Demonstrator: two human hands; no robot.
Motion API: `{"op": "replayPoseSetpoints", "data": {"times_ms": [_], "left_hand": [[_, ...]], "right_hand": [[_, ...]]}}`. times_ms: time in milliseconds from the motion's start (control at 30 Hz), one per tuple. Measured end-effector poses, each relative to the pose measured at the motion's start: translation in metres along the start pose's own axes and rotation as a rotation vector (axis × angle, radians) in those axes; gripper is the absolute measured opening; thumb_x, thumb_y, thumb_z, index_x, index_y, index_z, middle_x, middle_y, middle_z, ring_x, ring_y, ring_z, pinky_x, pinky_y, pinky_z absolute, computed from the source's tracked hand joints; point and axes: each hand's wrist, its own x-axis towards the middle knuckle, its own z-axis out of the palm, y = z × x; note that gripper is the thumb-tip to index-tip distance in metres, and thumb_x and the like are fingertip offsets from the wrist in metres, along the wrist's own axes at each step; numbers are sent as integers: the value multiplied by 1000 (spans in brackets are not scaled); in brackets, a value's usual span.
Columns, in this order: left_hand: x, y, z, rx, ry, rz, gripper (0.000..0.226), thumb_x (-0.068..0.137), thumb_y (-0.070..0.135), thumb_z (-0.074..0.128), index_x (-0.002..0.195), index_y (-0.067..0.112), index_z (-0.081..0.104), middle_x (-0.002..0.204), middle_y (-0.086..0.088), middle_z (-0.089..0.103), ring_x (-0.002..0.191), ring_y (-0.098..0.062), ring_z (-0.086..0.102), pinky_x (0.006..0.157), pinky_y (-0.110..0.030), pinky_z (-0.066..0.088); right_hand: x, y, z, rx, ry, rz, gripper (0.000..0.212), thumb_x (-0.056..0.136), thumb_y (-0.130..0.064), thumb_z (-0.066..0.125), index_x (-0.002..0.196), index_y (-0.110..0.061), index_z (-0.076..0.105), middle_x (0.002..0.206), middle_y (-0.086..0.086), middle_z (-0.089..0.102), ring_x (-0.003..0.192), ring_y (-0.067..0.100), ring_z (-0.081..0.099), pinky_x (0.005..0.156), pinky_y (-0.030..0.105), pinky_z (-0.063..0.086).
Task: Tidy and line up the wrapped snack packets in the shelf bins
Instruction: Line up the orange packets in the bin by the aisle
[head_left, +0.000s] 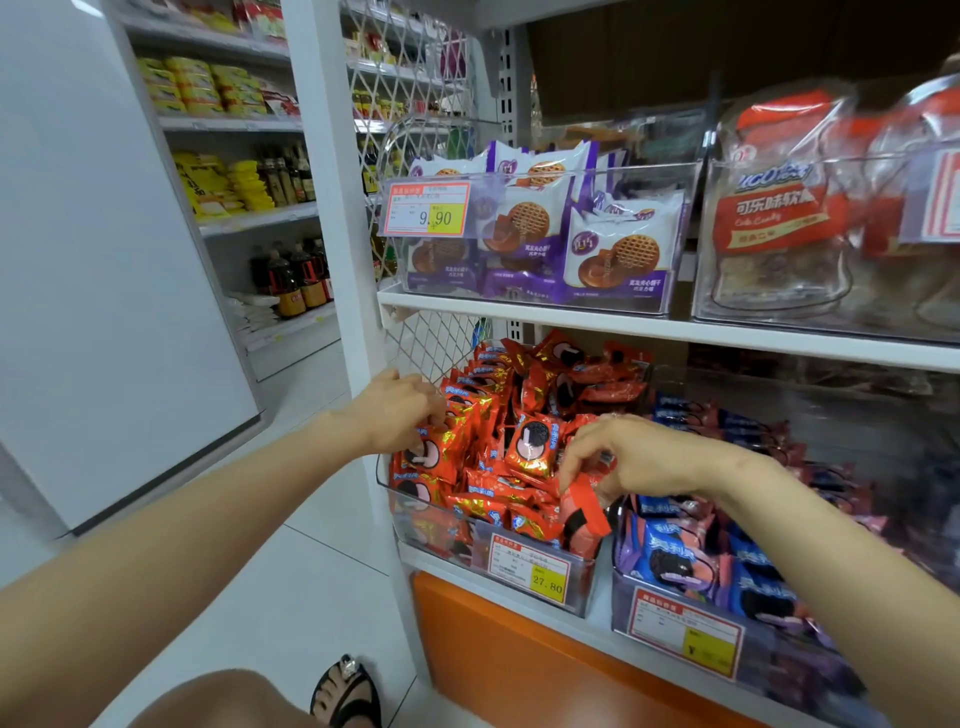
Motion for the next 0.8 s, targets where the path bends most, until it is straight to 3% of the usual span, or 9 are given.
{"op": "replayPoseSetpoints", "data": {"times_ms": [100,167,233,367,500,800], "left_hand": [[-14,-1,-5,-208,139,-61,36,82,29,68,114,18,56,116,0,54,111,-19,47,87,-28,34],[-26,3,-7,-379,288,-115,19,84,17,65,101,13,58,104,-1,59,99,-19,53,72,-22,39],[-37,9,-7,-435,287,-147,12,86,10,57,97,14,59,99,1,63,91,-15,57,62,-18,37],[-43,14,6,-387,6,-123,37,87,2,45,114,21,63,123,5,59,114,-16,53,83,-25,44],[-46,14,13,-346,-14,-87,56,82,-4,42,127,26,56,136,9,49,126,-14,44,93,-26,41],[-43,14,27,-381,-91,-4,57,82,-5,42,132,22,52,134,2,48,126,-17,43,99,-28,36]], "right_hand": [[-2,2,-4,77,34,-3,33,77,4,67,83,-28,67,97,-3,68,89,5,59,74,14,45],[-3,4,-8,171,47,13,34,77,8,65,81,-25,68,89,-2,69,76,-1,61,68,11,44],[-4,7,-12,306,64,11,34,76,13,64,79,-21,70,86,2,70,74,2,63,70,15,48],[-6,15,-16,513,77,17,30,76,16,63,80,-13,68,81,5,71,73,8,65,68,17,49],[-7,18,-15,611,116,22,21,77,10,66,83,-11,66,80,3,72,76,8,66,71,18,50],[-4,13,-11,808,293,57,12,79,3,66,83,-8,63,80,5,71,76,14,65,76,26,50]]}}
